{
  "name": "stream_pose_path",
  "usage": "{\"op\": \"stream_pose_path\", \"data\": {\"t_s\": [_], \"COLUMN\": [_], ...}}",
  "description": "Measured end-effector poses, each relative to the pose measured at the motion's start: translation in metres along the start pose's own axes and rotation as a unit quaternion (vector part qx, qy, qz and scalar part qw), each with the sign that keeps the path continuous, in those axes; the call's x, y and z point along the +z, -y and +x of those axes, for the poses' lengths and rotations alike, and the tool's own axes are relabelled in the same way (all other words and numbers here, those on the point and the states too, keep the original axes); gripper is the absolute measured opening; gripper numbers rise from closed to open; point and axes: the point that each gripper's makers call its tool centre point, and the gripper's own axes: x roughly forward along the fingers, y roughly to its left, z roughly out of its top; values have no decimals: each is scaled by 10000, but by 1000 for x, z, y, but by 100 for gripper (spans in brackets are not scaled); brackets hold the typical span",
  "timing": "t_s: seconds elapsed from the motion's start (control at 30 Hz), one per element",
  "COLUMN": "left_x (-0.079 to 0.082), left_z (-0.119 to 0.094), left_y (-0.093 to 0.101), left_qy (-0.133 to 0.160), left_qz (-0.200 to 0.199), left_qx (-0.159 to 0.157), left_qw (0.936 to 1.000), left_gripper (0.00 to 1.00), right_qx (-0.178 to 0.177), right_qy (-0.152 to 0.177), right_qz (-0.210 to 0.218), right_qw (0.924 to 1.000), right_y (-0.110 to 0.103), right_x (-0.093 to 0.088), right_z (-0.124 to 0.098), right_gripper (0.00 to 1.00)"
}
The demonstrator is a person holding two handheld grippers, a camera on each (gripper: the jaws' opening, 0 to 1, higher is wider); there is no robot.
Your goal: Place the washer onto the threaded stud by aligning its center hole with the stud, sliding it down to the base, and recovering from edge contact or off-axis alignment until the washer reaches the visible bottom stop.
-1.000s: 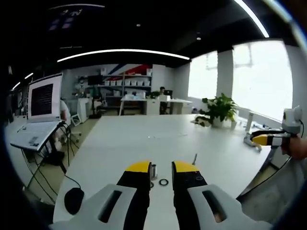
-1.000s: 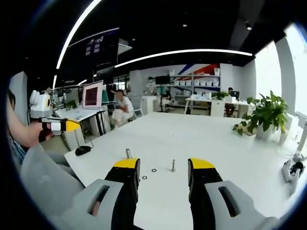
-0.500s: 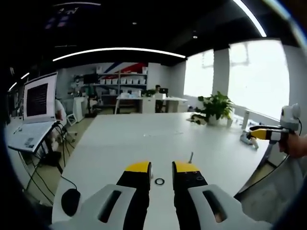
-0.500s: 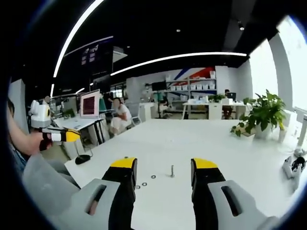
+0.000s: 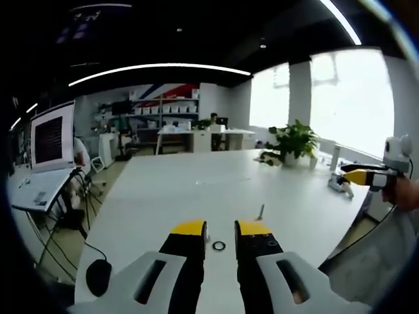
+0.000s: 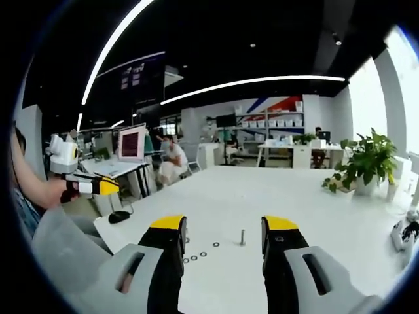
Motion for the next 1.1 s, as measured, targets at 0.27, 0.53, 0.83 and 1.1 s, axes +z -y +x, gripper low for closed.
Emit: {"op": "stream_pose_path", "data": {"t_s": [0.27,0.53,0.83,1.1], "left_x": [-1,1,4,4], "left_z": [-2,-6,-7,2], "left_y": [-13,-20,-34,-35], "left_qy": [18,46,114,4], "left_qz": [-40,-145,-380,-445], "left_qx": [270,426,670,614], "left_qw": [9996,9990,9970,9971], "left_gripper": [15,15,15,16], "right_qx": [-9,59,9,135], "right_qy": [-111,-166,-131,-120], "right_qz": [-15,-96,39,-67], "right_qw": [9999,9998,9999,9998], "right_y": [0,-3,0,-6], "right_x": [-4,-6,-5,-3], "right_z": [1,2,2,3], "right_gripper": [48,48,48,48]}}
